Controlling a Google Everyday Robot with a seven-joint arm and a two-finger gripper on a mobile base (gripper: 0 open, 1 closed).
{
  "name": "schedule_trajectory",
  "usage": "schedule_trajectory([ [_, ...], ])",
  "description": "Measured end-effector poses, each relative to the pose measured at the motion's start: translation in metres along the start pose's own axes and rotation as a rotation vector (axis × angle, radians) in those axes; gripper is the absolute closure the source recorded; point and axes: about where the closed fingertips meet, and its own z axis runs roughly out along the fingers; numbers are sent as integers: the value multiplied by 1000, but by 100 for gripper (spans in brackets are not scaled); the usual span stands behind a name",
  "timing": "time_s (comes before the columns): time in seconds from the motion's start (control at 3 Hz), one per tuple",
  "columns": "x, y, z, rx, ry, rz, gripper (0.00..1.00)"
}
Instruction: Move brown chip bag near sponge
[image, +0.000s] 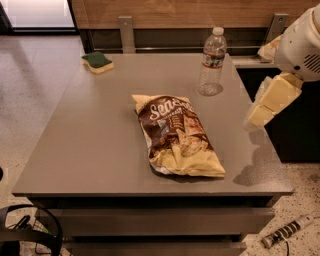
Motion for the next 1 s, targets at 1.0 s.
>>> schedule_trajectory([
  [1.0, -69, 29, 85, -38, 7, 304, 0],
])
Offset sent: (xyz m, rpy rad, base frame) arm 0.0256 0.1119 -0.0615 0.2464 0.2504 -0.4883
